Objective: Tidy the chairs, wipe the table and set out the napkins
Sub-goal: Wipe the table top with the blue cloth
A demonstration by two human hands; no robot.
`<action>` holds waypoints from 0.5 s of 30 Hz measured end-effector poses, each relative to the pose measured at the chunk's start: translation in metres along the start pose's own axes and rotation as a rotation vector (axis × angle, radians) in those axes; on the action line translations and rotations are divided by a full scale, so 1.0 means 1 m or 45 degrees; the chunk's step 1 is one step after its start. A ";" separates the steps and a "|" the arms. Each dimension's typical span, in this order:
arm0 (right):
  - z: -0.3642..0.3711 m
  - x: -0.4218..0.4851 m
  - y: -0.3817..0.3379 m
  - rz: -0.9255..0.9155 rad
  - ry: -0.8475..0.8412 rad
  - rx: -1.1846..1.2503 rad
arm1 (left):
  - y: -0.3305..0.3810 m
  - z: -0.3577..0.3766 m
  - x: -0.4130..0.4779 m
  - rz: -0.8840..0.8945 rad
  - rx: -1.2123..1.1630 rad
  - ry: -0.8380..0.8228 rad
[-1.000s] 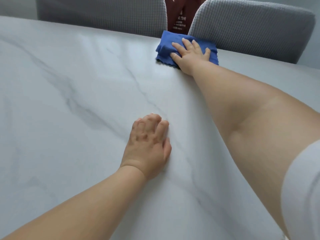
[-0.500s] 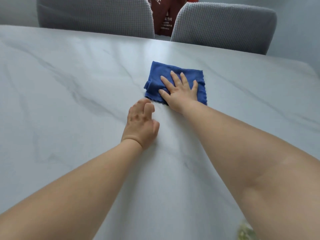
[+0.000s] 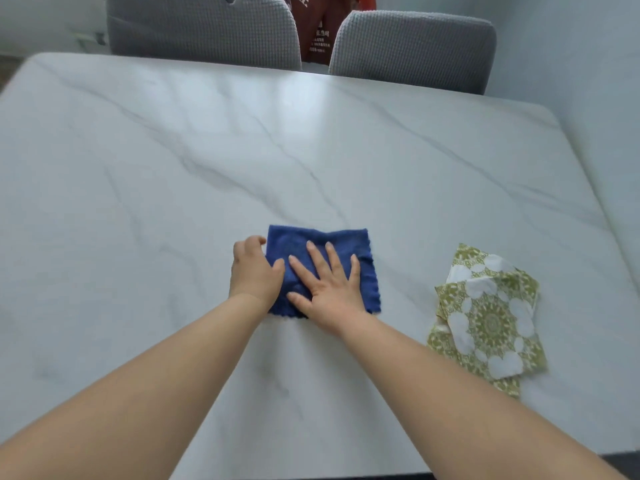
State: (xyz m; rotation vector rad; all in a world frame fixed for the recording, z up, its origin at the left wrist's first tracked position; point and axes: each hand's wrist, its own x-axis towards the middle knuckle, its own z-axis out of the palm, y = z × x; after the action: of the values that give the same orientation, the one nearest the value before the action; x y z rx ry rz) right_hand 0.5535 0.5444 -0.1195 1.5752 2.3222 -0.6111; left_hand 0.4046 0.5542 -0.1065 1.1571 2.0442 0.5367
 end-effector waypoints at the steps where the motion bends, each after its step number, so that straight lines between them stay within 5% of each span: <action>1: 0.006 -0.016 -0.005 -0.023 -0.011 0.018 | -0.009 0.000 -0.013 -0.027 0.026 -0.016; 5: 0.014 -0.061 -0.009 -0.067 0.009 0.348 | -0.033 -0.004 -0.049 -0.070 0.144 -0.102; 7: 0.007 -0.072 -0.002 0.140 0.260 0.876 | -0.034 -0.010 -0.055 -0.114 0.273 -0.209; 9: 0.000 -0.075 0.010 0.501 0.519 0.972 | -0.030 -0.016 -0.057 -0.131 0.324 -0.257; 12: -0.006 -0.070 0.019 0.947 0.262 0.670 | -0.025 -0.019 -0.061 -0.083 0.168 -0.266; 15: -0.013 -0.065 0.015 1.009 0.148 0.806 | -0.022 -0.026 -0.072 -0.095 -0.247 -0.385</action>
State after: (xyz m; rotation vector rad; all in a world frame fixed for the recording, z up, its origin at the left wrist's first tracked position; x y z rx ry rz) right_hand 0.5919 0.5026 -0.0821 2.6298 1.3821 -1.0934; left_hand 0.3973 0.4805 -0.0767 0.9776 1.7289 0.4794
